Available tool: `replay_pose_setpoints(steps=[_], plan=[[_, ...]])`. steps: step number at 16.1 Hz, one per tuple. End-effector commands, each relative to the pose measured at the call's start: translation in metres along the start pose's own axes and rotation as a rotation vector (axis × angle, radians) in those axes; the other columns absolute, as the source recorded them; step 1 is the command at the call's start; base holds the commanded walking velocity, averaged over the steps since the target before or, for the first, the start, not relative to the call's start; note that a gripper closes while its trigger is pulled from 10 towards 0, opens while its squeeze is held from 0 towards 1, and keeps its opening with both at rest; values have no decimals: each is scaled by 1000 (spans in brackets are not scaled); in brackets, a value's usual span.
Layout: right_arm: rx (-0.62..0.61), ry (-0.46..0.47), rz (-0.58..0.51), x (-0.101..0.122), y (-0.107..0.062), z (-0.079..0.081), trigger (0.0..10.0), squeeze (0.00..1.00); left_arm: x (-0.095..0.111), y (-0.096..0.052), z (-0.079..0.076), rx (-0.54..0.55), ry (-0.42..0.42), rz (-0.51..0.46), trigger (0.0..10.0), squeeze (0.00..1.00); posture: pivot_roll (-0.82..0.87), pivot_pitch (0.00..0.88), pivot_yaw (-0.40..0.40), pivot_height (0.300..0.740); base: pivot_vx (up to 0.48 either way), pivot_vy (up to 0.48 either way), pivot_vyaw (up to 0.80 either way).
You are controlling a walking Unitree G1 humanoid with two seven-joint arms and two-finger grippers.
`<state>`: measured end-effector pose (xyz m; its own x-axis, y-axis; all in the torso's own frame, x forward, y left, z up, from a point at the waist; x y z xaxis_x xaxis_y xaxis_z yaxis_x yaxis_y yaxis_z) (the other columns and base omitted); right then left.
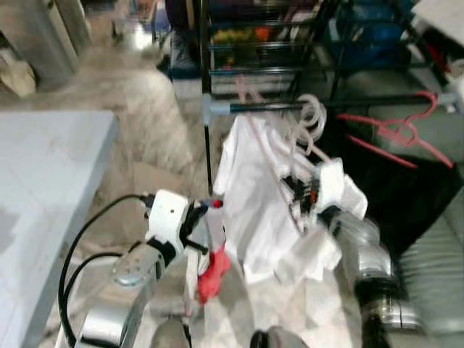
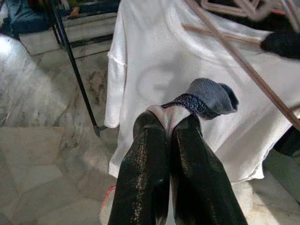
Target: Hang hanger
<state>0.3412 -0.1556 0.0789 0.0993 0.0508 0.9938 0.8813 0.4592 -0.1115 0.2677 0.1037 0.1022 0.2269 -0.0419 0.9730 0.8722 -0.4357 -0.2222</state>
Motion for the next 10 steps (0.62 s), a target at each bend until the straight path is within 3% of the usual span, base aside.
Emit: replay_pose_setpoints(steps=[1, 3, 5, 7, 10], plan=[[-11, -42, -64, 15, 0, 7, 10000, 0, 4, 0, 0, 2, 10, -26, 10000, 0, -3, 15, 16, 740, 0, 0, 0], [-53, -62, -65, 11, -13, 18, 10000, 0, 6, 3, 0, 2, 14, -40, 10000, 0, 1, 10, 13, 740, 0, 0, 0], [-151, -81, 33, 0, -37, 19, 10000, 0, 9, 4, 2, 16, 22, -54, 10000, 0, 2, 9, 10, 740, 0, 0, 0], [-181, -43, 82, -10, -50, 19, 10000, 0, 7, 3, 4, 23, 25, -48, 10000, 0, -3, 11, 12, 740, 0, 0, 0], [-177, -73, 114, -12, -57, 23, 10000, 0, 8, 5, 3, 13, 30, -50, 10000, 0, -9, 12, 18, 740, -270, 0, 0]])
Point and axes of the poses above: a point about 5 cm out from each wrist's last joint towards the gripper, its own y axis pointing out of the wrist towards the gripper, its own x axis along the axis of the wrist's last joint, z = x × y, the point moved 3 cm from there along y, pointing out of the wrist towards the gripper, and after that the axes turned 2 degrees about -y, right-handed, at the moved point
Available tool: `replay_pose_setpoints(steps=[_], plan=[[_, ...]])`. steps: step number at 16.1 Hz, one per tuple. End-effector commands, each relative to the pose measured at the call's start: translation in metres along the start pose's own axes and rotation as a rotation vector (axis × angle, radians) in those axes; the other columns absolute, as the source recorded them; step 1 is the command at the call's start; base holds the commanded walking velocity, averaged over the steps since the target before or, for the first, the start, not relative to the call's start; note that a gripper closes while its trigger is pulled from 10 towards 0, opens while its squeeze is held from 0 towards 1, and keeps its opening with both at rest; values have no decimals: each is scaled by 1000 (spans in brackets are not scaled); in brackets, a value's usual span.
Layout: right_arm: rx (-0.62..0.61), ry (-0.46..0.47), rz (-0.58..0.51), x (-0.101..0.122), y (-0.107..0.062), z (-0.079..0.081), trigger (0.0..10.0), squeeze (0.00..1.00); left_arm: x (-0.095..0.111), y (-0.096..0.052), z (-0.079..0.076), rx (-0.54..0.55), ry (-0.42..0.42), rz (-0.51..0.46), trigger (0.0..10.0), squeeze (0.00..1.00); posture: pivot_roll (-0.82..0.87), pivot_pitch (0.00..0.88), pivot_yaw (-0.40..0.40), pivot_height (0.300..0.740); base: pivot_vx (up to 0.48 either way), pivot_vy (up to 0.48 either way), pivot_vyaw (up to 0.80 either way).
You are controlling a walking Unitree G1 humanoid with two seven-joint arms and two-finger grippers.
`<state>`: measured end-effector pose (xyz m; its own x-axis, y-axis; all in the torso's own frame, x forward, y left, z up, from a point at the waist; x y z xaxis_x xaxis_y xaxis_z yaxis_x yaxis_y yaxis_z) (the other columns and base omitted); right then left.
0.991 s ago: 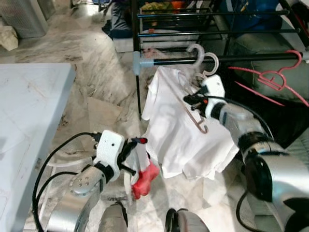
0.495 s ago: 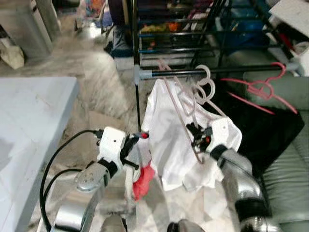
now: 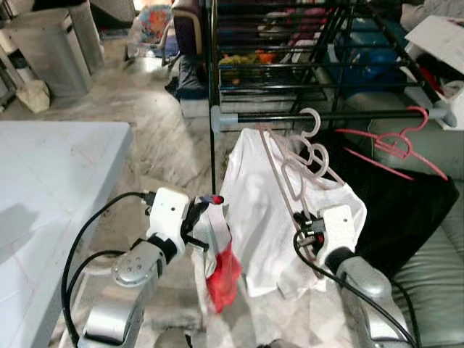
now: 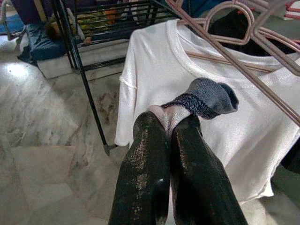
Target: Hang hanger
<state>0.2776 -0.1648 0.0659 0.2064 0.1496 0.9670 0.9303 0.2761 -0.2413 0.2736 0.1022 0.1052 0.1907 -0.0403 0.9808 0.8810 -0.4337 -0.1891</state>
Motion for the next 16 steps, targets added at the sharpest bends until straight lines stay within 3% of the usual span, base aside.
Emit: replay_pose_setpoints(steps=[1, 6, 10, 12, 16], plan=[[28, 19, -18, 9, 0, 5, 10000, 0, 6, 1, 2, 4, 19, -20, 10000, 0, -10, 12, 17, 740, -307, 0, 0], [-119, 46, -42, 13, -6, -12, 10000, 0, 0, -5, 10, 34, 14, -5, 10000, 0, 0, 0, 15, 740, -322, 0, 0], [-119, 46, -42, 13, -6, -12, 10000, 0, 0, -5, 10, 34, 14, -5, 10000, 0, 0, 0, 15, 740, -322, 0, 0], [-234, 82, -54, 19, -5, -27, 10000, 0, 2, 1, 2, -1, 6, -6, 10000, 0, -71, 40, 38, 740, -326, 0, 0], [-251, 75, -64, 24, 0, -26, 10000, 0, 4, 2, 3, -5, 10, -10, 10000, 0, -63, 53, 37, 740, -292, 0, 0]])
Point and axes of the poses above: a point about 5 cm out from each wrist's last joint towards the gripper, its own y axis pointing out of the wrist towards the gripper, its own x axis along the axis of the wrist's last joint, z = x × y, the point moved 3 cm from there along y, pointing out of the wrist towards the gripper, and after that the axes turned 2 degrees about -y, right-handed, at the moved point
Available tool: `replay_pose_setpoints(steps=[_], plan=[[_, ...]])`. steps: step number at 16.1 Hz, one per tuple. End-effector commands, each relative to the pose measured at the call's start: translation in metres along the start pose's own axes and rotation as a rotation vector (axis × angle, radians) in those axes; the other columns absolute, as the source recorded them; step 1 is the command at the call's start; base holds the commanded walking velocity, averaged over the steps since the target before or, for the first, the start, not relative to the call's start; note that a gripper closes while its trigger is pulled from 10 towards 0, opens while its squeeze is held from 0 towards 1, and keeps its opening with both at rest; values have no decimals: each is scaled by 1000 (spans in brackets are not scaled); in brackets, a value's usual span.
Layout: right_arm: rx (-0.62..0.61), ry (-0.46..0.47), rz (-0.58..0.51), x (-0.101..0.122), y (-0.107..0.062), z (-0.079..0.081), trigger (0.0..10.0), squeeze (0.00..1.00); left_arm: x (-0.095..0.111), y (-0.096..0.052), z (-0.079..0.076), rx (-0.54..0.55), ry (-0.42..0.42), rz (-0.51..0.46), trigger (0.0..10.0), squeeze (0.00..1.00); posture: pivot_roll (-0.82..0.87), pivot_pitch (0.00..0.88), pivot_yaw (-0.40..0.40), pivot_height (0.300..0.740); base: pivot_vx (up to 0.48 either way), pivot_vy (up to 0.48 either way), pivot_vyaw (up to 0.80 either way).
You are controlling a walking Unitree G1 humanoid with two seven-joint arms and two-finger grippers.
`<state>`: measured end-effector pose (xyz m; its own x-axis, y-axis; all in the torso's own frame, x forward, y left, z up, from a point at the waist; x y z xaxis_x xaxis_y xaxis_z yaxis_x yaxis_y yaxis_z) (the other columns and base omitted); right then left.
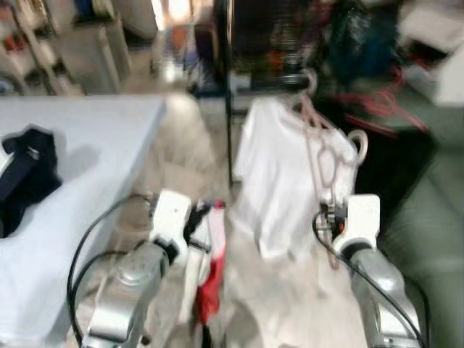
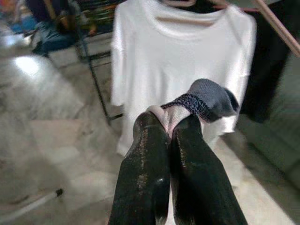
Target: Hang hanger
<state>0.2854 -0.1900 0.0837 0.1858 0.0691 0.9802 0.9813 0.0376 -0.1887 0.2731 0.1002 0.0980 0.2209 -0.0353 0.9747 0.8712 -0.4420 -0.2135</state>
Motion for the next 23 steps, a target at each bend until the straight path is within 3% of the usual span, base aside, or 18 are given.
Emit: replay_pose_setpoints(steps=[1, 5, 9, 12, 16, 23], plan=[[-6, -1, -28, 9, 4, 3, 10000, 0, 12, -1, 6, 7, 30, -36, 10000, 0, -59, 57, 39, 740, -285, 0, 0], [-27, 19, -19, 6, 5, 3, 10000, 0, 11, -3, 10, 16, 35, -28, 10000, 0, -41, 64, 46, 740, -263, 0, 0], [-45, 37, -41, 14, 13, 9, 10000, 0, 23, 5, 8, 3, 34, -59, 10000, 0, -56, 91, 72, 740, 0, 0, 0], [-59, 53, -38, 10, 7, 16, 10000, 0, 20, 1, 12, -14, 36, -42, 10000, 0, -72, 139, 118, 740, 0, 0, 0], [-81, 67, -21, 2, -3, 14, 10000, 0, 25, 5, 8, -43, 43, -47, 10000, 0, -78, 152, 143, 740, 0, 0, 0], [-72, 51, -32, 4, 3, 14, 10000, 0, 26, 4, 13, -14, 54, -55, 10000, 0, -50, 122, 104, 740, 0, 0, 0]])
Point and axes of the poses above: a point about 5 cm out from each wrist's last joint towards the gripper, its own y axis pointing out of the wrist towards the gripper, its own x axis along the axis of the wrist's last joint, z = x × y, the point moved 3 cm from there along y, pointing out of the wrist towards the gripper, and after that the axes turned 2 degrees about -y, right-handed, at the moved point
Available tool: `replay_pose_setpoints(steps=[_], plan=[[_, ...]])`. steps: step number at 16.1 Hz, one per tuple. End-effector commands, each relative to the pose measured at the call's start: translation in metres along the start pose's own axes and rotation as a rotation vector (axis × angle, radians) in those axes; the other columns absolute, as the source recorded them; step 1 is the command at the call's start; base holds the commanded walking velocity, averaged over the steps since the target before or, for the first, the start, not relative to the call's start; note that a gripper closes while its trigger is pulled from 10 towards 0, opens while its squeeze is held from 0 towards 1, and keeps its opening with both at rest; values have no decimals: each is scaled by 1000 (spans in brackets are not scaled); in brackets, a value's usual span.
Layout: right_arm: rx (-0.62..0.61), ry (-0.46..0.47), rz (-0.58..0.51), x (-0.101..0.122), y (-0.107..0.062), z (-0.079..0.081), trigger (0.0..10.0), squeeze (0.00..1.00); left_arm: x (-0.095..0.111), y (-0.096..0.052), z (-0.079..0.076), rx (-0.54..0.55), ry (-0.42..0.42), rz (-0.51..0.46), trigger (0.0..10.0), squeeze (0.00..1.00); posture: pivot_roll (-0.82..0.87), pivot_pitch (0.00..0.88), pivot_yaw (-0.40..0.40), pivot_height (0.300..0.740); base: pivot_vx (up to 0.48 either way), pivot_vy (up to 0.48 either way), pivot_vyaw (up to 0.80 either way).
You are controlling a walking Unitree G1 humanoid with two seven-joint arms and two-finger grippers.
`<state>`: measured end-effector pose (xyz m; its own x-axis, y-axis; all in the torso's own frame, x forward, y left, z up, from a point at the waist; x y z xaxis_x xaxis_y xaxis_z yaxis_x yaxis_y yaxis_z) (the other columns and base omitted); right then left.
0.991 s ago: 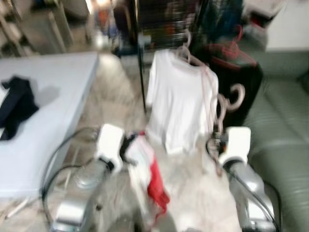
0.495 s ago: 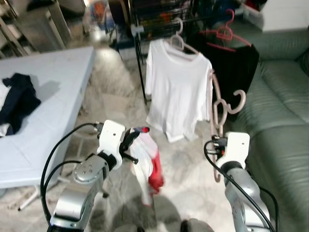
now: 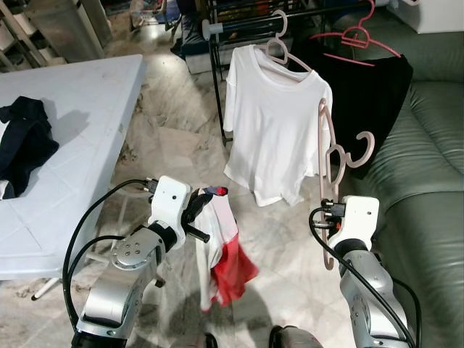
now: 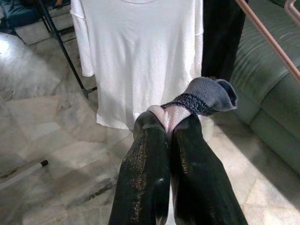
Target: Hang hanger
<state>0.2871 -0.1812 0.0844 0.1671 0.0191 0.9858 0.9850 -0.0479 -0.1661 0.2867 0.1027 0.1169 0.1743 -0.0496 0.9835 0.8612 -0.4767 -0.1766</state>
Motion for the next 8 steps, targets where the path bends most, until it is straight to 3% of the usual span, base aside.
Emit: replay_pose_setpoints(steps=[1, 4, 7, 8], plan=[[34, -22, -29, 7, 3, 8, 10000, 0, 8, -2, 12, 67, 23, -37, 10000, 0, -34, 105, 83, 740, 0, 0, 0], [69, -3, -40, 17, 18, 10, 10000, 0, 16, -3, 21, 133, 24, -72, 10000, 0, -12, 81, 35, 740, 0, 0, 0], [158, -10, -73, 33, 33, 25, 10000, 0, 12, -8, 22, 151, 24, -67, 10000, 0, -1, 64, 2, 740, 0, 0, 0], [170, -9, -68, 33, 34, 27, 10000, 0, 9, -8, 20, 146, 21, -60, 10000, 0, 1, 61, -2, 740, 0, 0, -800]])
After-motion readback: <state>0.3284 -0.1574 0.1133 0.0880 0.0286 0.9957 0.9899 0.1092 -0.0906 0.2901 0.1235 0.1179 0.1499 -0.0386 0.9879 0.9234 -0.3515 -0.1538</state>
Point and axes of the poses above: a point about 5 cm out from each wrist's last joint towards the gripper, its own y axis pointing out of the wrist towards the gripper, its own x axis along the axis of the wrist's last joint, z = x × y, the point moved 3 cm from there along y, pointing out of the wrist towards the gripper, and after that the axes turned 2 degrees about -y, right-handed, at the moved point
